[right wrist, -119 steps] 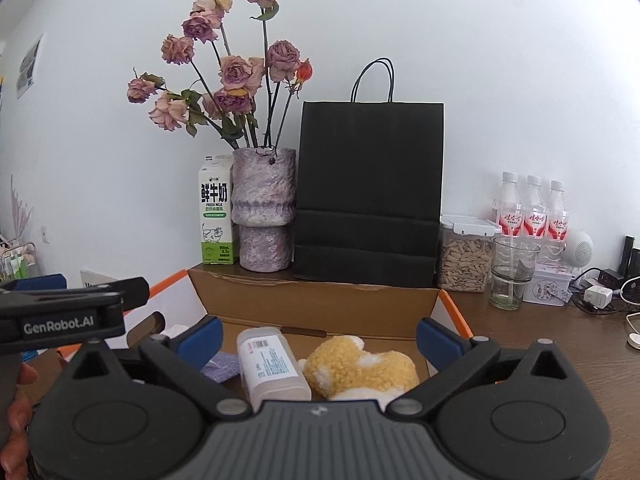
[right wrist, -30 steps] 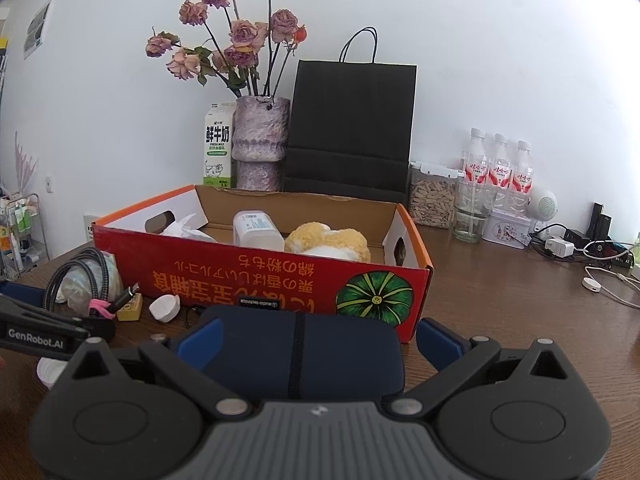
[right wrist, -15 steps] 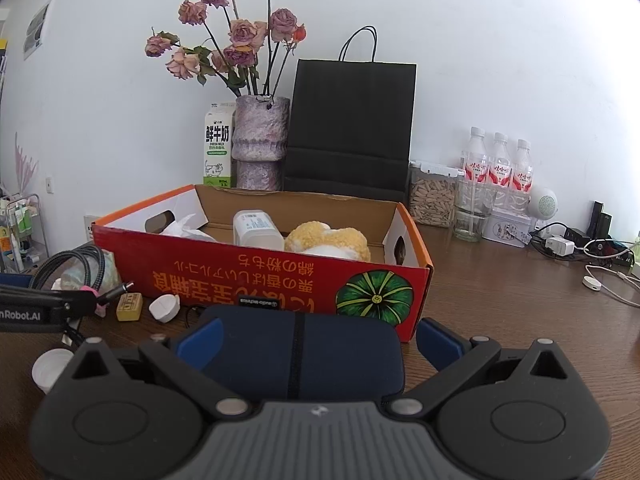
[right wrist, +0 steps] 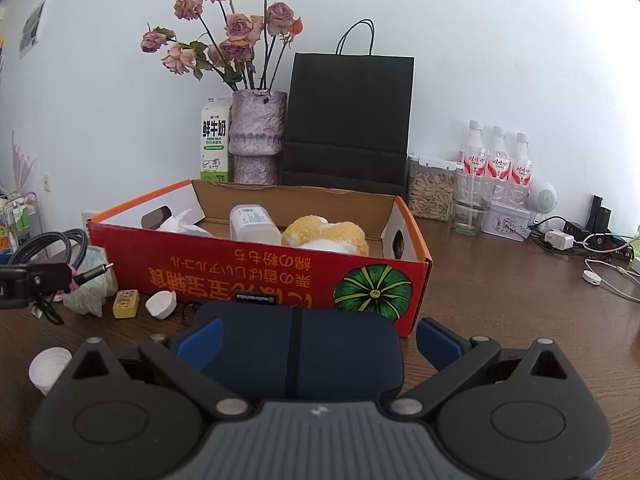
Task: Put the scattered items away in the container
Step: 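Grasp the small white oval item with the right gripper while the left gripper holds the cable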
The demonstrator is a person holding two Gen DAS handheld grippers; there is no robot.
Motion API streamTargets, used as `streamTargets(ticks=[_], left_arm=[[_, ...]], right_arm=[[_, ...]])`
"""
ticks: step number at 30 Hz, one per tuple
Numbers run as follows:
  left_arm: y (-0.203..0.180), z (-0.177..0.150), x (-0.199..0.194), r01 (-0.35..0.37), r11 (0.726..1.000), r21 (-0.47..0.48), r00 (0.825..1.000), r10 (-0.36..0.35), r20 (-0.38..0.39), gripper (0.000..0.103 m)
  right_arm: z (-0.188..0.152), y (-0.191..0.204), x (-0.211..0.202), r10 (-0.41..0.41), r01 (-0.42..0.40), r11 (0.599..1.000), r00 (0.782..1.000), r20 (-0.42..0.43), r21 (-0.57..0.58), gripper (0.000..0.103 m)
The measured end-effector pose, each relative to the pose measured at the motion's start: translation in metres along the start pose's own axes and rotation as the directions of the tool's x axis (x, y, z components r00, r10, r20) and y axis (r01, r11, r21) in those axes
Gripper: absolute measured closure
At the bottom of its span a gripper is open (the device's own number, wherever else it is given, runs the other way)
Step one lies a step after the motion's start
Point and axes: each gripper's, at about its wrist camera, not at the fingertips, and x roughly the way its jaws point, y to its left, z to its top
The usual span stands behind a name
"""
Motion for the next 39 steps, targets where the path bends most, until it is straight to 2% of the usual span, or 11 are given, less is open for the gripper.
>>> streamTargets(ticks=[6,10,17,20,23,25,27,31,39], left_arm=[[0.004,0.005,-0.010,0.010,1.000,-0.012,1.000,-0.010,0.024,0.013],[0.012,0.008,-0.020,0.007,1.000,-0.010,0.999,-0.007,0.042,0.013],[0.030,0.010,-0.027,-0.023,0.999,-0.030,0.998,0.025,0.051,0.013],[0.038,0.010,-0.027,-0.036,0.999,-0.038,0.998,0.038,0.051,0.013],[0.046,0.009,-0.027,-0.043,0.998,-0.050,0.998,0.046,0.051,0.013],[0.052,0.008,-0.027,-0.046,0.997,-0.057,0.997,0.049,0.053,0.013],[0.056,0.008,-0.027,-0.048,0.997,-0.062,0.997,0.051,0.053,0.013],[0.064,0.006,-0.025,-0.048,0.996,-0.071,0.997,0.052,0.050,0.013],[0.076,0.004,-0.016,-0.044,0.996,-0.084,0.998,0.047,0.033,0.013]], right_arm=[[0.000,0.003,-0.001,-0.009,0.009,1.000,1.000,0.001,-0.014,0.000],[-0.001,0.016,-0.004,0.010,-0.009,0.997,1.000,0.014,-0.081,0.000],[0.008,0.058,-0.002,0.114,-0.108,0.981,0.993,0.026,-0.161,0.004],[0.016,0.075,0.006,0.148,-0.142,0.972,0.989,0.018,-0.187,0.014],[0.023,0.088,0.019,0.178,-0.178,0.968,0.984,-0.018,-0.178,0.032],[0.027,0.094,0.028,0.200,-0.206,0.965,0.978,-0.051,-0.162,0.049],[0.029,0.098,0.038,0.217,-0.228,0.963,0.972,-0.086,-0.141,0.061],[0.033,0.105,0.055,0.226,-0.240,0.965,0.965,-0.130,-0.106,0.071],[0.033,0.112,0.077,0.223,-0.240,0.968,0.956,-0.190,-0.071,0.072]])
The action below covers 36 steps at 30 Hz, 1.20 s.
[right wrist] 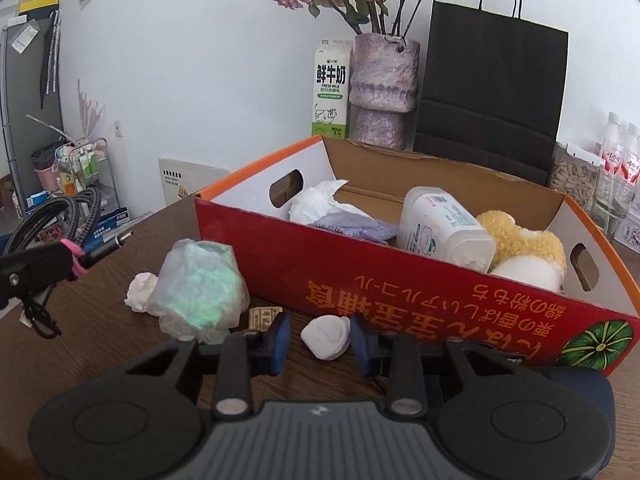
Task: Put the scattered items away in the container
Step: 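Grasp the small white oval item with the right gripper while the left gripper holds the cable, then carry the cable and white item into the box and open both grippers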
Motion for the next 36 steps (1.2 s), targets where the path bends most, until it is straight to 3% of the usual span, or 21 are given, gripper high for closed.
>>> streamTargets(ticks=[7,9,10,21,31,36], left_arm=[[0.003,-0.002,0.006,0.011,1.000,-0.006,1.000,-0.011,-0.014,0.013],[0.003,-0.002,0.006,0.013,1.000,-0.007,1.000,-0.014,-0.015,0.013],[0.003,-0.002,0.007,0.013,1.000,-0.007,1.000,-0.014,-0.017,0.013],[-0.001,-0.001,0.008,0.013,1.000,-0.001,1.000,-0.013,-0.018,0.013],[-0.023,0.017,0.009,0.037,0.999,0.026,0.999,-0.037,0.019,0.013],[-0.044,0.032,0.015,0.065,0.997,0.050,0.997,-0.068,0.045,0.013]], right_arm=[[0.001,-0.009,0.008,-0.015,0.016,0.999,0.999,-0.030,0.044,0.075],[0.000,-0.006,0.010,-0.015,0.016,1.000,0.999,-0.038,0.026,0.071],[-0.001,-0.003,0.010,-0.021,0.021,1.000,0.999,-0.036,0.008,0.075],[-0.002,-0.007,-0.003,-0.006,0.006,1.000,1.000,0.015,0.030,0.075],[0.010,-0.022,-0.038,0.008,-0.016,0.998,0.990,0.143,0.057,0.075],[0.020,-0.047,-0.054,-0.048,0.027,0.995,0.973,0.225,0.096,0.075]])
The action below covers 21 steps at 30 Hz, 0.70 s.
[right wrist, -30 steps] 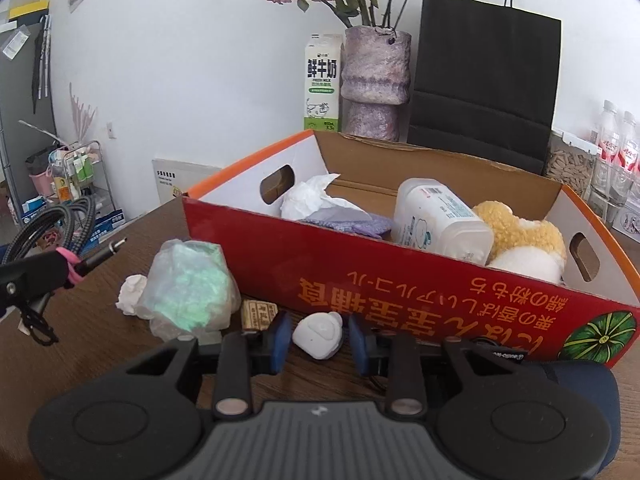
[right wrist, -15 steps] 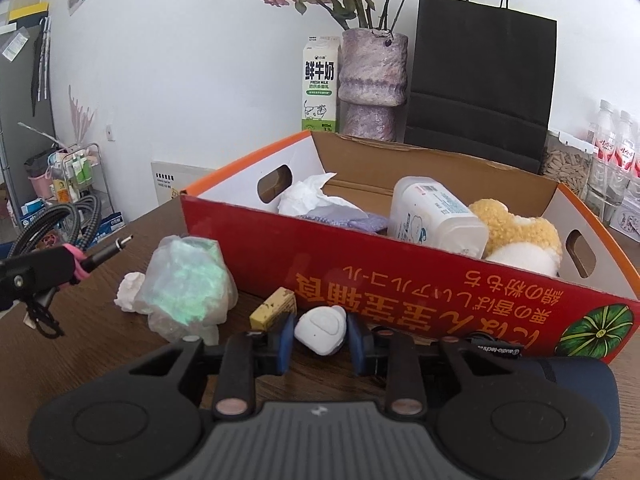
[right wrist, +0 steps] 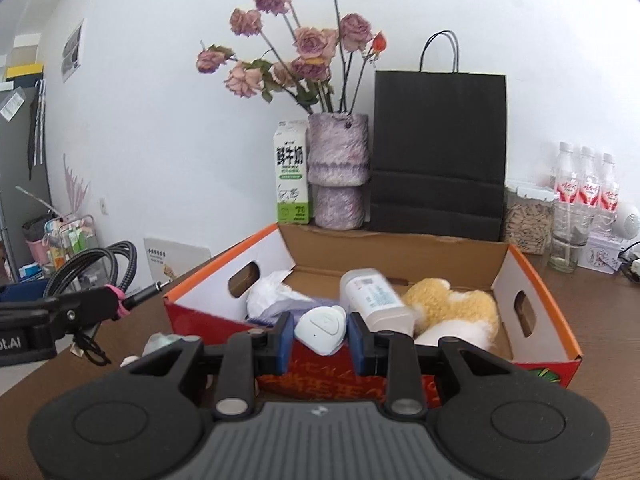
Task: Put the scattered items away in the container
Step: 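Carry the cable and white item into the box and open both grippers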
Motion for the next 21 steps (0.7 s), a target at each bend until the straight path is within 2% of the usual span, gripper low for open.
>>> streamTargets(ticks=[8,16,21], left_arm=[[-0.038,0.025,0.032,0.050,0.999,0.020,0.998,-0.051,0.029,0.013],[-0.071,0.047,0.093,0.068,0.997,0.021,0.997,-0.069,0.032,0.013],[-0.072,0.040,0.119,0.076,0.997,0.024,0.997,-0.075,-0.030,0.013]], right_arm=[[0.018,-0.060,0.009,-0.109,0.106,0.993,0.993,0.049,0.052,0.075],[0.016,-0.108,0.036,-0.160,0.156,0.980,0.987,0.023,0.121,0.075],[0.011,-0.112,0.045,-0.177,0.176,0.976,0.984,-0.002,0.132,0.075]])
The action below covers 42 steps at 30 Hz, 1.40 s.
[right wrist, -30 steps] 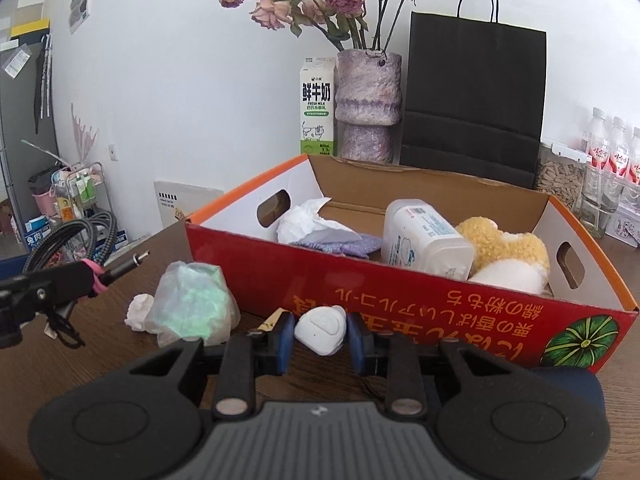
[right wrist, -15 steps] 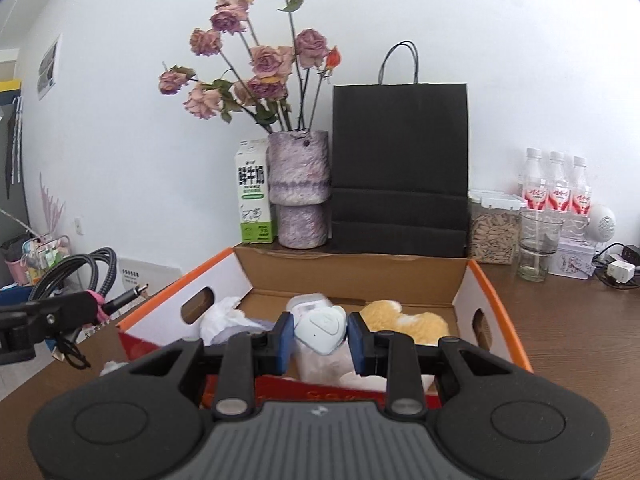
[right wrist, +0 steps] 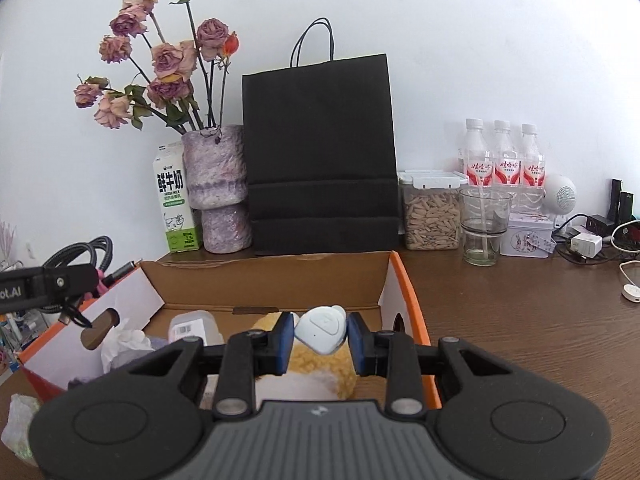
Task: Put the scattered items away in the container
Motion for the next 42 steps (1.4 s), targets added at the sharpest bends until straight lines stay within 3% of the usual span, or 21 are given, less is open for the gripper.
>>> streamTargets(ticks=[10,11,12,13,14,18,31,42], left_arm=[[-0.001,-0.008,0.008,-0.018,1.000,0.026,0.999,0.018,-0.034,0.012],[-0.002,-0.009,0.008,-0.024,0.999,0.033,0.999,0.025,-0.030,0.010],[-0.004,-0.010,0.006,-0.031,0.999,0.040,0.999,0.032,-0.014,0.000],[-0.005,-0.011,0.003,-0.037,0.998,0.044,0.999,0.037,0.006,0.000],[-0.005,-0.012,0.000,-0.039,0.998,0.047,0.999,0.038,0.026,0.000],[-0.005,-0.014,-0.005,-0.023,0.999,0.041,0.999,0.022,0.034,0.000],[0.008,-0.019,-0.009,-0.047,0.999,-0.012,0.998,0.047,0.028,0.000],[0.009,-0.026,-0.016,-0.053,0.999,0.002,0.997,0.053,0.047,0.000]], right_arm=[[-0.004,0.012,-0.006,-0.008,0.009,0.999,1.000,0.016,-0.050,0.072],[-0.005,0.012,-0.006,-0.012,0.012,0.999,1.000,0.016,-0.053,0.066],[-0.006,0.012,-0.007,-0.016,0.017,0.998,1.000,0.018,-0.055,0.040],[-0.007,0.013,-0.009,-0.019,0.020,0.998,0.999,0.027,-0.057,0.012],[-0.009,0.014,-0.012,-0.018,0.021,0.998,0.999,0.042,-0.060,0.004],[-0.010,0.019,-0.023,-0.017,0.024,0.996,0.996,0.088,-0.084,0.000],[-0.014,0.025,-0.032,-0.030,0.038,0.995,0.996,0.085,-0.095,0.000],[-0.020,0.031,-0.041,-0.022,0.034,0.991,0.996,0.089,-0.128,0.000]])
